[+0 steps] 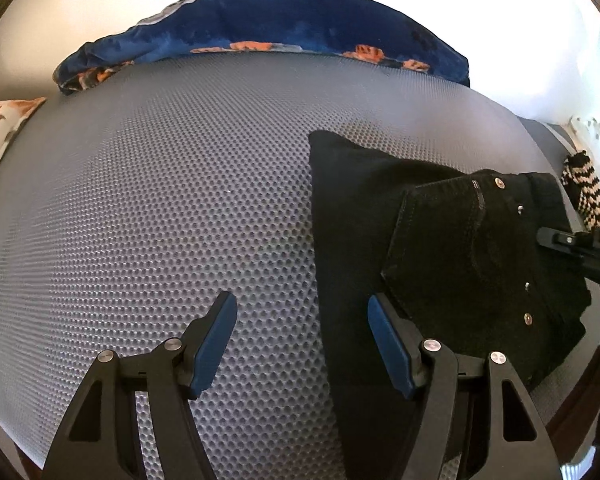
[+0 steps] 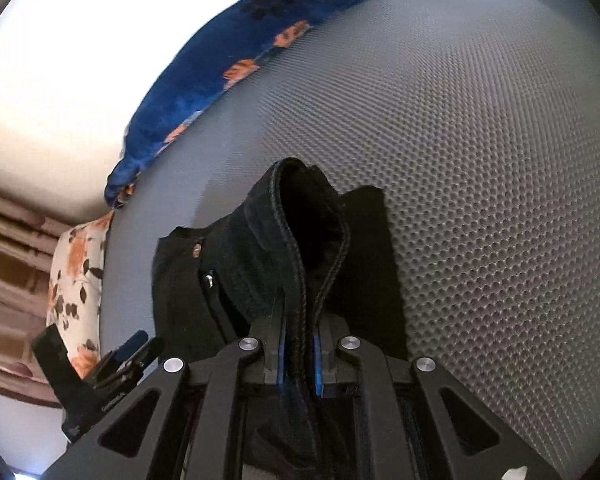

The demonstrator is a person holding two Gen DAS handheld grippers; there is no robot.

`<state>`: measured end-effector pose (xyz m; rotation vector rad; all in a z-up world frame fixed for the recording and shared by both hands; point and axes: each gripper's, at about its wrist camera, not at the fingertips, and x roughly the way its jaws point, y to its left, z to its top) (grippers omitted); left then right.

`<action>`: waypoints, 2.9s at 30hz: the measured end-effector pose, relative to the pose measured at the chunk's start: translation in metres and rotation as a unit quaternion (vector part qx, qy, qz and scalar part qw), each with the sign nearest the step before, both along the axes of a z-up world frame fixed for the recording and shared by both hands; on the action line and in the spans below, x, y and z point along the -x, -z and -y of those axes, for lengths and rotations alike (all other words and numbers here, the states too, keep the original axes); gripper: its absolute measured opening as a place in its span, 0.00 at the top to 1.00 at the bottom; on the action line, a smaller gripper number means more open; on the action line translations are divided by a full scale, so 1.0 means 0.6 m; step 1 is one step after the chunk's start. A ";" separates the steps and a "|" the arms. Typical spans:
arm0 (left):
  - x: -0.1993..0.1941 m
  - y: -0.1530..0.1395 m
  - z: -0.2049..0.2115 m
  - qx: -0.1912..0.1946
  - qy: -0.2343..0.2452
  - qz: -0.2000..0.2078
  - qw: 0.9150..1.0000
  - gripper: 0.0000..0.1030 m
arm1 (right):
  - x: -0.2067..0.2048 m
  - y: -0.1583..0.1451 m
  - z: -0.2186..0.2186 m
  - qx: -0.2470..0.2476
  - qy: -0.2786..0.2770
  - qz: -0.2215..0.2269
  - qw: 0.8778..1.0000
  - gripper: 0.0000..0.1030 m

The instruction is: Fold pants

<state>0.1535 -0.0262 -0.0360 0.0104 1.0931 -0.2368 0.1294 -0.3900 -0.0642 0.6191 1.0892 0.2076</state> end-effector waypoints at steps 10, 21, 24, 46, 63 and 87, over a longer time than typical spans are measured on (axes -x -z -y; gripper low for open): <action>0.011 0.019 0.019 0.004 0.022 -0.010 1.000 0.33 | 0.015 0.006 0.015 -0.004 0.008 -0.007 1.000 0.75; 0.044 0.026 0.030 0.020 0.038 -0.015 0.999 0.33 | 0.109 -0.006 0.029 -0.025 0.001 -0.020 0.999 0.79; 0.048 0.025 0.032 0.020 0.042 -0.016 0.999 0.33 | 0.122 -0.014 0.019 -0.001 0.005 -0.008 1.000 0.88; 0.092 0.028 0.036 0.004 0.072 -0.008 0.997 0.30 | 0.143 0.010 0.009 0.066 0.014 -0.021 0.997 0.88; 0.097 0.002 0.034 -0.005 0.081 0.023 0.996 0.30 | 0.106 -0.002 0.029 0.064 0.009 -0.029 0.997 0.60; 0.015 0.036 -0.052 0.226 -0.025 -0.129 0.965 0.30 | 0.054 0.053 0.095 -0.061 -0.062 -0.038 0.995 0.45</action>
